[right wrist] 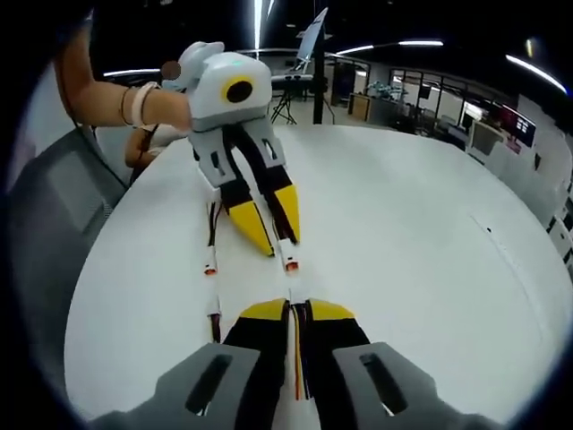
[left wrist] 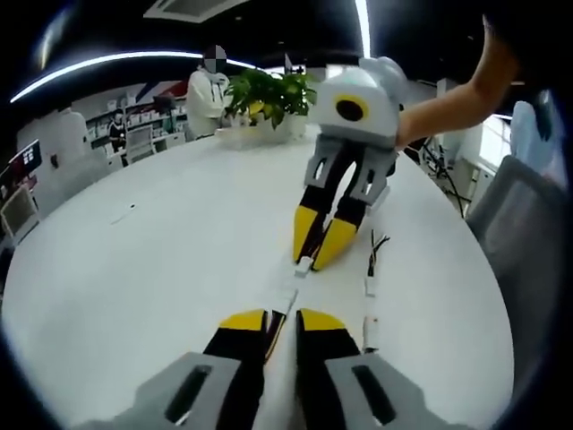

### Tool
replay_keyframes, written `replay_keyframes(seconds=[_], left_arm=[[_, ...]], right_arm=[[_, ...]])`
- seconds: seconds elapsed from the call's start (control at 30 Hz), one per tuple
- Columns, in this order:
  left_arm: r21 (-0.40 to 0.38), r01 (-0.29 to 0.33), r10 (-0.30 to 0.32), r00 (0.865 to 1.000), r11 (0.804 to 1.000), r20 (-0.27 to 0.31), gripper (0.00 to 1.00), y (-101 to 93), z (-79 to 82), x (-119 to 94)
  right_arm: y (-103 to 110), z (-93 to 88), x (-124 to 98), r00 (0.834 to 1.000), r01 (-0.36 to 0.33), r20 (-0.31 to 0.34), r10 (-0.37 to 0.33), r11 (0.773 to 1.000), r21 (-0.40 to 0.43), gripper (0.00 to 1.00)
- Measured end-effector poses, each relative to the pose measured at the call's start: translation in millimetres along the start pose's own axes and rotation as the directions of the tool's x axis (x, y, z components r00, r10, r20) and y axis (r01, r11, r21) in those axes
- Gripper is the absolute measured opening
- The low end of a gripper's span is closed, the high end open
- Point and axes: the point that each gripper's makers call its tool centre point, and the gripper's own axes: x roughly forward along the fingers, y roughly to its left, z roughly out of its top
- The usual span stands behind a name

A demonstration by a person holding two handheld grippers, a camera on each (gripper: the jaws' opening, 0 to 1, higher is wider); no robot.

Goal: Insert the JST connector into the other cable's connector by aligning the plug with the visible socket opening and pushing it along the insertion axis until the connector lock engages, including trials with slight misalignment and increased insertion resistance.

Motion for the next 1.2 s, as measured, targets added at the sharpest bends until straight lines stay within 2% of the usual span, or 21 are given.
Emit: replay_keyframes(seconds=[0.2,0.6,0.77,0.87,1.07,1.2], left_arm=[[0.019,0.019,-0.02,1.0,1.0,0.014,0.01,-2.6,1.1,1.8],[0.023,0.038,-0.039,0.998,0.999,0.045,0.0,-3.5,1.4,-0.2],[0.031,0.029,-0.03,0.999,0.999,0.044,0.0,-4.1,2.1,-0.3],[0.073,0.008,-0.009,1.0,0.997,0.025,0.0,-3.3,3.3,-0.5],[0.073,0.011,-0.012,1.0,0.997,0.017,0.0,-7.2,6.6,-3.8],[0.007,0.007,-0.007,1.0,1.0,0.021,0.0,-7.7,13.2,-8.8]], right_arm=[[0.8,0.4,0.2,1.0,-0.002,0.0,0.002,1.0,-0.02,0.04],[1.2,1.2,0.6,1.0,0.005,-0.017,-0.005,1.0,-0.024,0.04],[-2.6,0.1,-1.1,0.999,0.02,-0.025,-0.02,1.0,-0.023,0.04],[-3.7,4.4,-5.6,1.0,0.022,-0.013,-0.022,1.0,-0.011,0.04],[-5.1,7.5,-12.5,0.999,0.031,-0.022,-0.032,0.998,-0.052,0.04],[-4.4,14.0,-19.0,0.999,0.037,-0.016,-0.038,0.997,-0.072,0.04]])
